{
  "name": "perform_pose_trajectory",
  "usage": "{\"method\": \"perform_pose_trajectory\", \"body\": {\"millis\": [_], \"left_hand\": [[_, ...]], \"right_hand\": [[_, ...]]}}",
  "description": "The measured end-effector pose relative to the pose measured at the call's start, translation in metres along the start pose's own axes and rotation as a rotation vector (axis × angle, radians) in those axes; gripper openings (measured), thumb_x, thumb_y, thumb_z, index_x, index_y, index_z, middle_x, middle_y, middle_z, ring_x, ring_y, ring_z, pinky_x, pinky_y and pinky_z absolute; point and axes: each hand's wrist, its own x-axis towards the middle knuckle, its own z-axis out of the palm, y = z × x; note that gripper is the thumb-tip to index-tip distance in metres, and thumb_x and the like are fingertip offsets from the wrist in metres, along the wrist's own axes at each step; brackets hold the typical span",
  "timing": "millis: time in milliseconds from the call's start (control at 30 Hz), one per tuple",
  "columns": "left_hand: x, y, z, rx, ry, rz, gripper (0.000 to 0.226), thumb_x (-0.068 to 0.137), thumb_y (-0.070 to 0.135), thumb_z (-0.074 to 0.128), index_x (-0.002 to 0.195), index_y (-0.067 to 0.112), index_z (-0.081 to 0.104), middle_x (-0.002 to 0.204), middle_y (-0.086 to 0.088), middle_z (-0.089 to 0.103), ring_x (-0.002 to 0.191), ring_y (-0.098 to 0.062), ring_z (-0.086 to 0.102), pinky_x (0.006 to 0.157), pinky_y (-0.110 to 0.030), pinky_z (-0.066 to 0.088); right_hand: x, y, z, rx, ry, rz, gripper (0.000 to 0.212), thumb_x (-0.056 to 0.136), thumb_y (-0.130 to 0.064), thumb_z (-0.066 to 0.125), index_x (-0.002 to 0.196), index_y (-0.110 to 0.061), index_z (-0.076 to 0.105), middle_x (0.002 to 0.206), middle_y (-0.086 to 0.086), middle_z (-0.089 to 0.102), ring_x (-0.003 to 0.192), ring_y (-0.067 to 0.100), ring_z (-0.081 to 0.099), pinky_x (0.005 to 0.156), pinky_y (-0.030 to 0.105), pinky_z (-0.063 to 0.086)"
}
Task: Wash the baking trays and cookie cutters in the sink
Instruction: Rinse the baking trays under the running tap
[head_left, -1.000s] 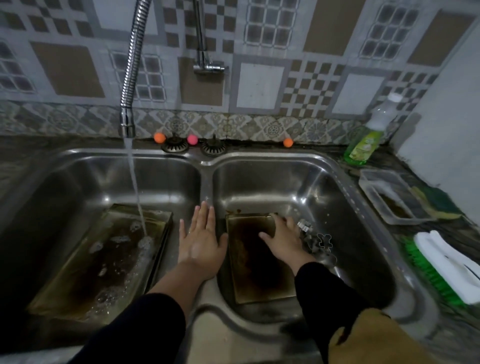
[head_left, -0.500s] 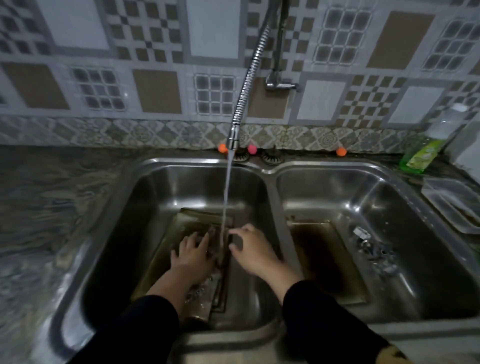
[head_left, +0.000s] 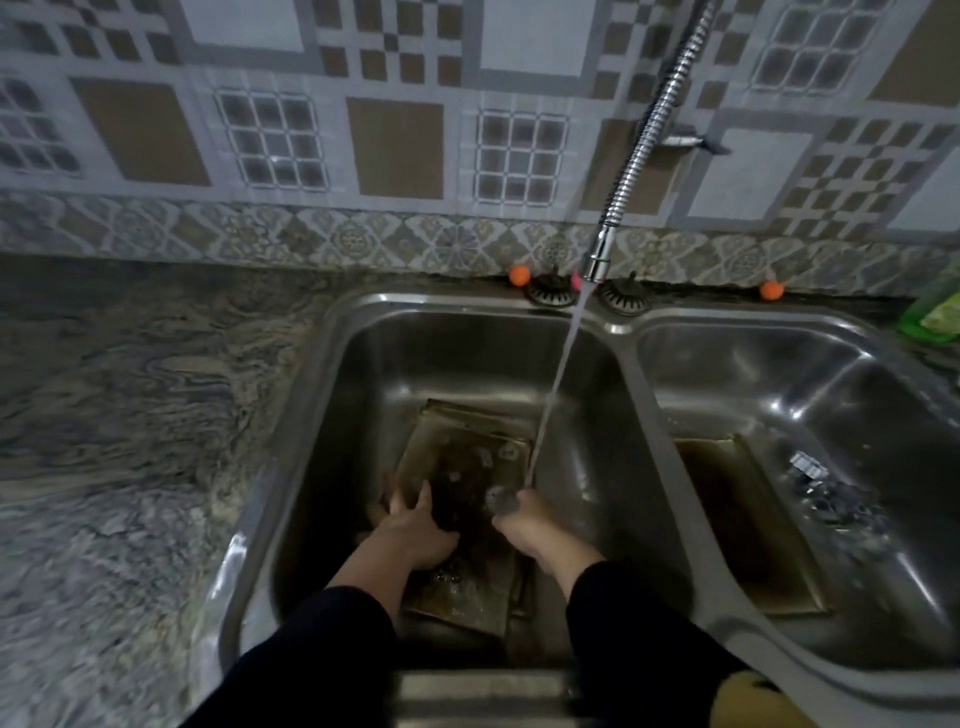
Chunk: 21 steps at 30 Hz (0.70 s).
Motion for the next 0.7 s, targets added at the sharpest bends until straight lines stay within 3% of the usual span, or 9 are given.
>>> {"method": "perform_pose_trajectory", "body": {"millis": [100, 267, 500, 600, 700], "left_hand": [[0.0, 0.0, -0.001, -0.049, -0.034, 0.005, 0.091, 0.087, 0.059, 0.052, 0.15, 0.039, -0.011, 0.153, -0.009, -0.036, 0.142, -0.041, -0.02, 0.118, -0.055, 0.008], [0.0, -0.002, -0.004, -0.079, -0.051, 0.011, 0.096, 0.082, 0.066, 0.054, 0.149, 0.042, -0.011, 0.15, -0.007, -0.04, 0.142, -0.041, -0.02, 0.118, -0.054, 0.007], [0.002, -0.004, 0.004, 0.031, 0.015, 0.038, 0.08, 0.085, 0.071, 0.04, 0.147, 0.051, -0.006, 0.149, -0.01, -0.041, 0.141, -0.046, -0.012, 0.116, -0.056, 0.014], [0.0, 0.001, 0.006, 0.045, 0.019, 0.059, 0.074, 0.088, 0.072, 0.033, 0.146, 0.052, -0.009, 0.155, -0.014, -0.029, 0.142, -0.047, -0.004, 0.115, -0.057, 0.016], [-0.006, 0.01, 0.009, 0.023, 0.012, 0.107, 0.068, 0.093, 0.067, 0.025, 0.147, 0.049, -0.011, 0.157, -0.009, -0.026, 0.144, -0.043, -0.015, 0.115, -0.061, 0.004]], "right_hand": [[0.004, -0.005, 0.007, 0.083, 0.034, 0.042, 0.055, 0.095, -0.027, 0.05, 0.146, -0.016, 0.035, 0.142, 0.008, 0.046, 0.123, 0.027, 0.05, 0.1, 0.036, 0.045], [0.0, -0.007, 0.015, 0.152, 0.074, 0.01, 0.053, 0.099, -0.024, 0.045, 0.148, -0.018, 0.029, 0.151, 0.007, 0.035, 0.135, 0.027, 0.039, 0.106, 0.035, 0.037], [0.001, -0.004, 0.012, 0.429, 0.154, -0.073, 0.047, 0.101, -0.022, 0.04, 0.146, -0.031, 0.03, 0.153, 0.001, 0.032, 0.133, 0.023, 0.04, 0.1, 0.036, 0.039], [0.0, -0.011, 0.005, 0.531, 0.22, -0.158, 0.048, 0.101, -0.019, 0.04, 0.146, -0.034, 0.031, 0.153, -0.001, 0.03, 0.135, 0.023, 0.038, 0.099, 0.038, 0.04], [-0.007, -0.016, 0.001, 0.591, 0.224, -0.193, 0.049, 0.101, -0.018, 0.04, 0.146, -0.036, 0.03, 0.153, -0.001, 0.033, 0.136, 0.022, 0.037, 0.103, 0.04, 0.038]]}}
